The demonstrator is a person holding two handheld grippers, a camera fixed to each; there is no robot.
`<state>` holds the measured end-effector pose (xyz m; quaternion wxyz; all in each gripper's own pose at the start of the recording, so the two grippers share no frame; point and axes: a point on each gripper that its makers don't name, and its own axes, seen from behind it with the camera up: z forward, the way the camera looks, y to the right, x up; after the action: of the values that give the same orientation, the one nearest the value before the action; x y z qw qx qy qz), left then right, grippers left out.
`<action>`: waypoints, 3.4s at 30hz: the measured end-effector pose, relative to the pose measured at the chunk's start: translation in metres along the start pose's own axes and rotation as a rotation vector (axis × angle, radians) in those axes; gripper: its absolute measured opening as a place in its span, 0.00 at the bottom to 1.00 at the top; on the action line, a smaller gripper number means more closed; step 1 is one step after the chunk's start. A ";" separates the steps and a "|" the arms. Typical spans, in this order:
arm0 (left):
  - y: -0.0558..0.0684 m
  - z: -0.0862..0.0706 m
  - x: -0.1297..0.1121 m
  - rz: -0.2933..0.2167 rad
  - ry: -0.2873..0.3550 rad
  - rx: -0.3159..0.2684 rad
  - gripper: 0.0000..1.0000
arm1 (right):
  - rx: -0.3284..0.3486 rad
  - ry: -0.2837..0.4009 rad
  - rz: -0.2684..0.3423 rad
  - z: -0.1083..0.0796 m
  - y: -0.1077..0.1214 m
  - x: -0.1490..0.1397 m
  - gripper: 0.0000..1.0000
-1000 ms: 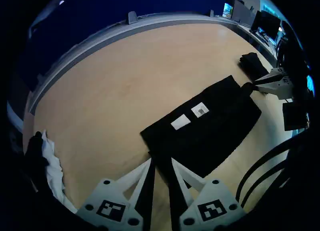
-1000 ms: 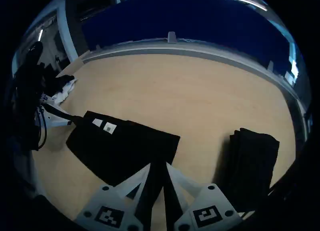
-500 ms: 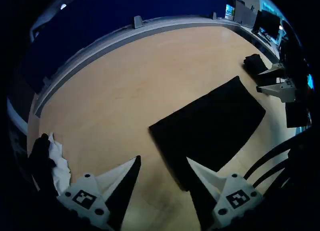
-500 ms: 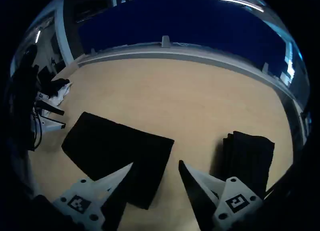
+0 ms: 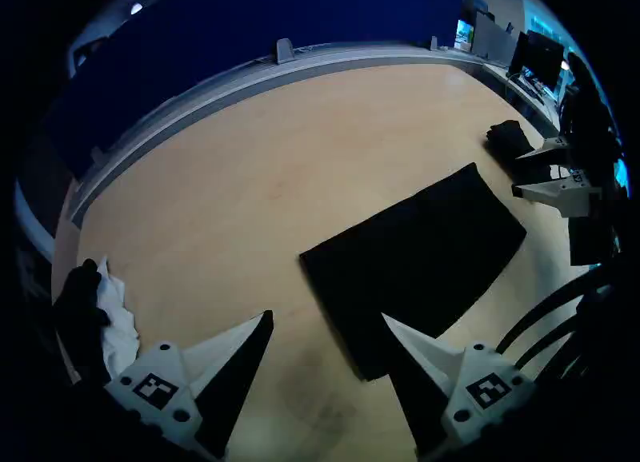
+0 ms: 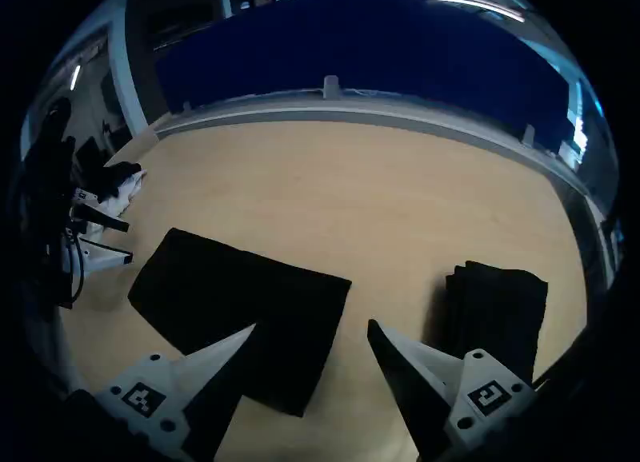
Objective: Fold towel
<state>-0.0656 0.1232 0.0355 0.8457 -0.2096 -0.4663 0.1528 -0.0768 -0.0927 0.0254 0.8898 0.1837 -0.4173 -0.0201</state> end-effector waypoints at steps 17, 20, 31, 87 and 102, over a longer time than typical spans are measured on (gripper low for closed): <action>-0.010 -0.041 -0.020 -0.122 0.078 0.079 0.90 | 0.045 -0.006 -0.070 -0.013 -0.007 -0.007 1.00; -0.011 -0.050 -0.029 -0.149 0.087 0.096 0.90 | 0.060 -0.013 -0.092 -0.016 -0.009 -0.011 1.00; -0.013 -0.086 -0.074 -0.285 0.107 0.159 0.90 | 0.129 -0.073 -0.210 -0.023 -0.022 -0.033 1.00; -0.010 -0.136 -0.167 -0.421 0.067 0.237 0.90 | 0.193 -0.249 -0.390 -0.016 -0.015 -0.096 0.08; -0.009 -0.141 -0.168 -0.423 0.071 0.230 0.90 | 0.188 -0.200 -0.386 -0.026 -0.023 -0.078 0.06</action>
<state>-0.0317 0.0093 -0.1490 0.8932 -0.0148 -0.4491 0.0170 -0.1054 -0.0918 -0.0546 0.8025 0.3394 -0.4606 -0.1691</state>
